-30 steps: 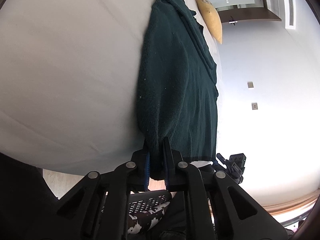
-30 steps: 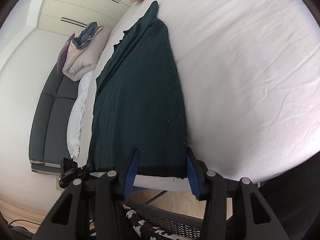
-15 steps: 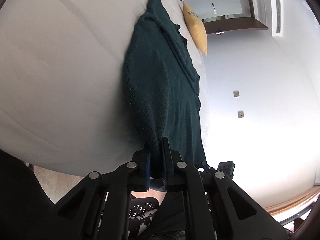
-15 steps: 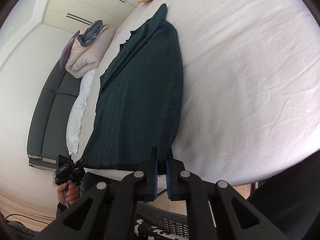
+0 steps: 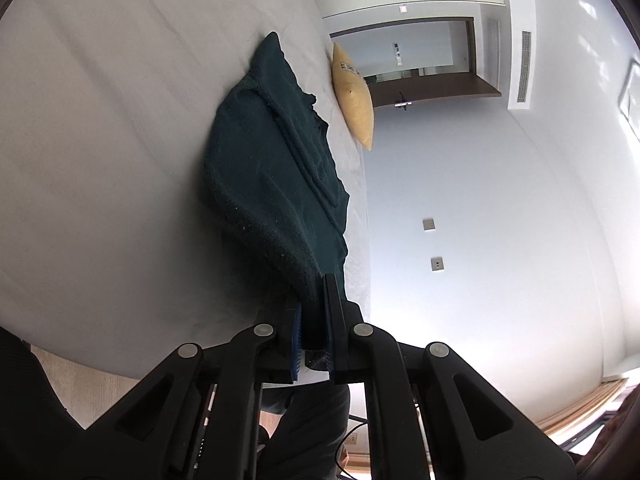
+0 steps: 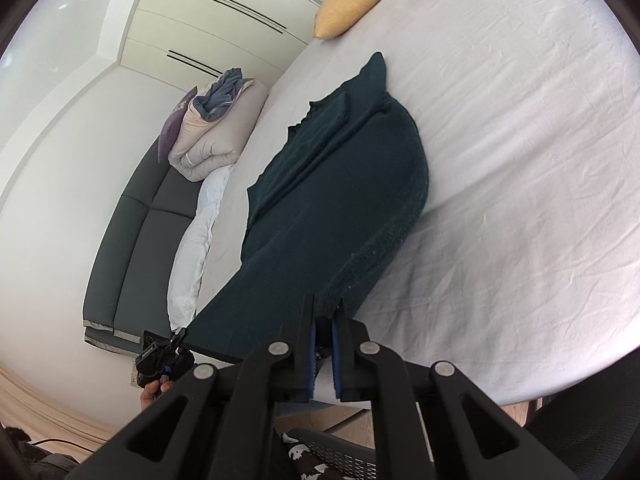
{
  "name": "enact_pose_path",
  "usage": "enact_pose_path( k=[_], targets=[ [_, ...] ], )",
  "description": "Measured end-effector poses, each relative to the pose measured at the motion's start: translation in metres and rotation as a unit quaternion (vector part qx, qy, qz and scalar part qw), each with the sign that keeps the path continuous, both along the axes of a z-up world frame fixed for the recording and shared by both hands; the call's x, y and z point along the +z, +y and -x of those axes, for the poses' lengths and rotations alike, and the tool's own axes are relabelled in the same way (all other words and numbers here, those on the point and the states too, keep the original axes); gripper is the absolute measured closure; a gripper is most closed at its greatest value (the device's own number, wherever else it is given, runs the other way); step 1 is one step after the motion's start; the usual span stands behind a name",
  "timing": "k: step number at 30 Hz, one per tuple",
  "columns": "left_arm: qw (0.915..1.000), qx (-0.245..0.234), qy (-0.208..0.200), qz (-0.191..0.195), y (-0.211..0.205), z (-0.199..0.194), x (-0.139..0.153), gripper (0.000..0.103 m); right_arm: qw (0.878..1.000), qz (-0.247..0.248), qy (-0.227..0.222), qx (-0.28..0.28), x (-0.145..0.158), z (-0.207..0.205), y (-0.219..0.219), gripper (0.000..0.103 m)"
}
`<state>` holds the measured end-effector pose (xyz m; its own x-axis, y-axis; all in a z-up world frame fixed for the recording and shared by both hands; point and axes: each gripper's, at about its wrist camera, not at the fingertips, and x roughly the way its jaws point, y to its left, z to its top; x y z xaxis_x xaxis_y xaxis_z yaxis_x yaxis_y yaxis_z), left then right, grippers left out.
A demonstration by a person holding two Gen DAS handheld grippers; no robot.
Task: Fold small clothes
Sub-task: 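Carry the gripped hem over the body toward the collar with both tools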
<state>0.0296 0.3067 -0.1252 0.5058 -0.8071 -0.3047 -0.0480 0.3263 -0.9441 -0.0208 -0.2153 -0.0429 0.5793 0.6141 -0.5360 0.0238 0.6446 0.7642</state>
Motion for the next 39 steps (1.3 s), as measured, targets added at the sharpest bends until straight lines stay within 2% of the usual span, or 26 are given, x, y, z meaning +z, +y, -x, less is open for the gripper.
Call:
enact_pose_path(
  k=[9, 17, 27, 32, 39],
  targets=[
    [0.9989, 0.025, -0.035, 0.021, 0.005, -0.038, 0.031, 0.096, 0.999, 0.009, -0.044, 0.008, 0.04, -0.056, 0.01, 0.095],
    [0.9966, 0.057, -0.053, 0.026, 0.012, -0.113, 0.052, 0.096, 0.998, 0.014, -0.055, -0.006, 0.052, -0.132, 0.009, 0.095],
    [0.9968, 0.06, -0.046, -0.026, 0.004, -0.24, 0.061, 0.096, 0.998, 0.023, -0.031, -0.045, 0.03, -0.233, -0.008, 0.095],
    [0.9962, 0.059, -0.027, -0.058, -0.01, -0.305, 0.045, 0.096, 0.997, 0.032, -0.013, -0.062, 0.011, -0.279, -0.017, 0.095],
    [0.9948, 0.06, -0.003, -0.082, -0.023, -0.375, 0.02, 0.096, 0.995, 0.021, 0.025, -0.092, -0.023, -0.329, -0.036, 0.095]
  ],
)
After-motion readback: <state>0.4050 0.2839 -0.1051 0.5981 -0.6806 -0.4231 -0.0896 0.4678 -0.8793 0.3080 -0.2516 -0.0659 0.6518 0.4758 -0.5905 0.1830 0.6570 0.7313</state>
